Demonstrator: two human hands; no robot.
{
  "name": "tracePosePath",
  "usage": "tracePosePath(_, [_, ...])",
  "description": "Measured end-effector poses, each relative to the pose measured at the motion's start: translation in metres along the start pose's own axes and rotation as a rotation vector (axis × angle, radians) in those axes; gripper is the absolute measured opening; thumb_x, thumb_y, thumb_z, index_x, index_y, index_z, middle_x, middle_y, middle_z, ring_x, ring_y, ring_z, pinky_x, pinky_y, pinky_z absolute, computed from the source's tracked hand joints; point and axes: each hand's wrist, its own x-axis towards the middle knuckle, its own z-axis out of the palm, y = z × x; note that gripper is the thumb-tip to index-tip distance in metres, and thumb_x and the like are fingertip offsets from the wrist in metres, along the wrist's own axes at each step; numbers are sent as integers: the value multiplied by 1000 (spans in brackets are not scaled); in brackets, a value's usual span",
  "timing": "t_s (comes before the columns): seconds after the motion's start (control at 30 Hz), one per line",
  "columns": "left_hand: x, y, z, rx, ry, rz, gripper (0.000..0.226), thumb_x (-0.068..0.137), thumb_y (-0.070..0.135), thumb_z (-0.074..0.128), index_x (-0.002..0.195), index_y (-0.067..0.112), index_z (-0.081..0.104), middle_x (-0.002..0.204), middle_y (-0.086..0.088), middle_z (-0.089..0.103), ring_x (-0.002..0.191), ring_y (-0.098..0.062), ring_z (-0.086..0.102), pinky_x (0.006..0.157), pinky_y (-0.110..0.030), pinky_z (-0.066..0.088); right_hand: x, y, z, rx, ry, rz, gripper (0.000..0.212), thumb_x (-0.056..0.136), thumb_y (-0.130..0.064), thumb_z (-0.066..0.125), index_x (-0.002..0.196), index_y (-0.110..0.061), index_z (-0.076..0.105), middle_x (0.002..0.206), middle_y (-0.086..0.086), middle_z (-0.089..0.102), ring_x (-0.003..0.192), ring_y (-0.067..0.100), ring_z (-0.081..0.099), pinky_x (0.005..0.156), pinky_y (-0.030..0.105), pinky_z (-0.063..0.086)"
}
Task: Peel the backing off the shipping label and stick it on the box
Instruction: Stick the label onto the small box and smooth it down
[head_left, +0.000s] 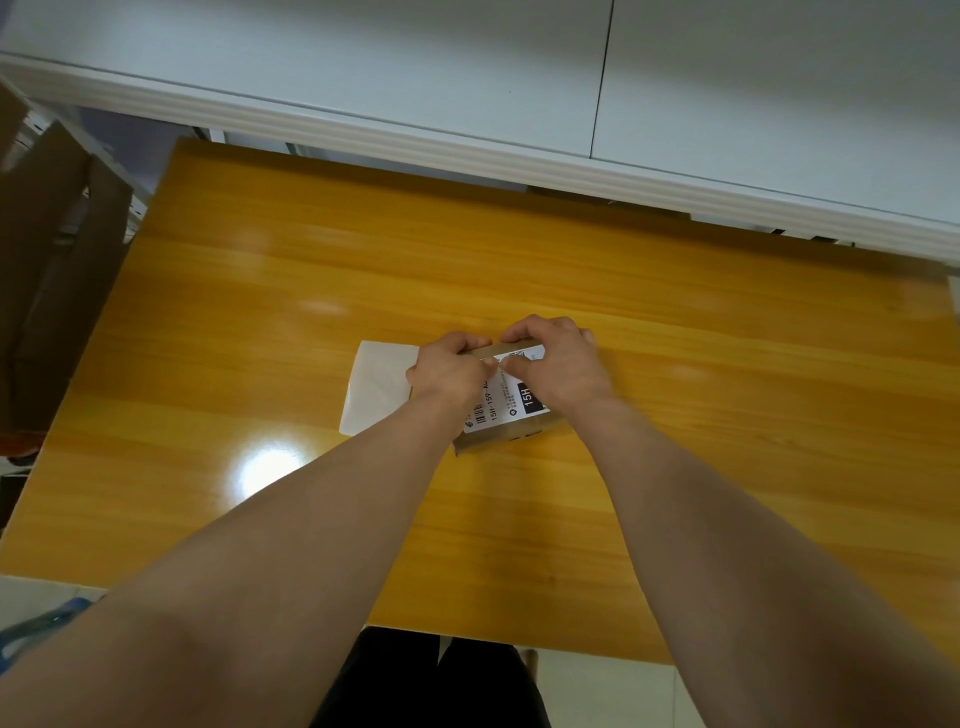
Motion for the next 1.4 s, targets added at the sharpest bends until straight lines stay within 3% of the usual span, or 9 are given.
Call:
tracePosePath(0.27, [-3, 3, 0, 17, -11, 8, 20, 85, 27, 70, 98, 41, 68, 106, -2, 71, 97, -25, 68, 80, -37, 60, 0, -5, 3, 35, 76, 72, 16, 89, -36, 61, 101, -42, 68, 121, -4, 56, 120, 20, 42, 74, 35, 51])
tracePosePath(0.5, [0, 5, -3, -1, -85, 40, 23, 80, 24, 72, 98, 38, 67, 108, -2, 71, 99, -29, 69, 88, -46, 59, 1, -8, 4, 17, 78, 89, 18, 93, -34, 56, 106, -39, 68, 119, 1, 57, 122, 23, 40, 67, 33, 42])
tracePosePath(0.6, [0, 5, -11, -101, -150, 64, 44, 87, 6, 68, 126, 26, 61, 126, -1, 57, 106, -29, 65, 93, -45, 56, 3, -11, -2, -111, 48, 89, 21, 95, -33, 54, 112, -35, 65, 124, 6, 54, 126, 27, 38, 75, 36, 48])
tracePosePath(0.7, [-1, 3, -14, -141, -176, 84, 59, 86, -7, 63, 137, 20, 51, 134, -5, 50, 105, -26, 59, 84, -38, 54, -1, -13, -6, -206, 77, -17, 27, 95, -28, 58, 121, -29, 64, 138, 5, 49, 132, 25, 35, 87, 38, 48])
tracePosePath(0.87, [-5, 4, -11, -92, -148, 90, 62, 85, -3, 69, 140, 19, 49, 116, -5, 58, 82, -18, 62, 68, -31, 53, -10, -14, 0, -160, -120, -189, 46, 92, -29, 66, 136, -25, 55, 141, 3, 53, 136, 25, 37, 107, 38, 39])
tracePosePath(1.0, [-6, 2, -12, -93, -129, 56, 61, 87, 3, 70, 141, 20, 47, 125, -9, 59, 95, -28, 63, 75, -36, 55, -11, -9, 1, -146, -115, -167, 51, 88, -21, 70, 136, -26, 54, 140, 4, 53, 134, 27, 37, 106, 38, 40])
tracePosePath(1.17, [-9, 0, -9, -109, -187, 27, 60, 91, 3, 63, 142, 28, 43, 126, -11, 60, 88, -22, 64, 62, -31, 52, -8, -9, 0, -70, -119, -120, 50, 85, -24, 75, 132, -30, 57, 138, 2, 53, 132, 24, 37, 103, 35, 42])
tracePosePath(1.33, [-12, 0, -9, -144, -219, 8, 47, 90, -3, 60, 126, 25, 49, 119, -13, 65, 99, -32, 66, 84, -50, 57, -6, -10, 1, -39, -99, -75, 48, 83, -22, 77, 126, -33, 60, 135, 0, 55, 131, 23, 38, 100, 39, 46])
tracePosePath(1.4, [-11, 0, -9, -148, -214, 6, 44, 91, -3, 60, 125, 23, 50, 116, -13, 67, 95, -32, 67, 84, -51, 58, -4, -12, 2, -22, -92, -43, 46, 81, -20, 78, 123, -33, 62, 131, -1, 56, 129, 22, 39, 97, 41, 49])
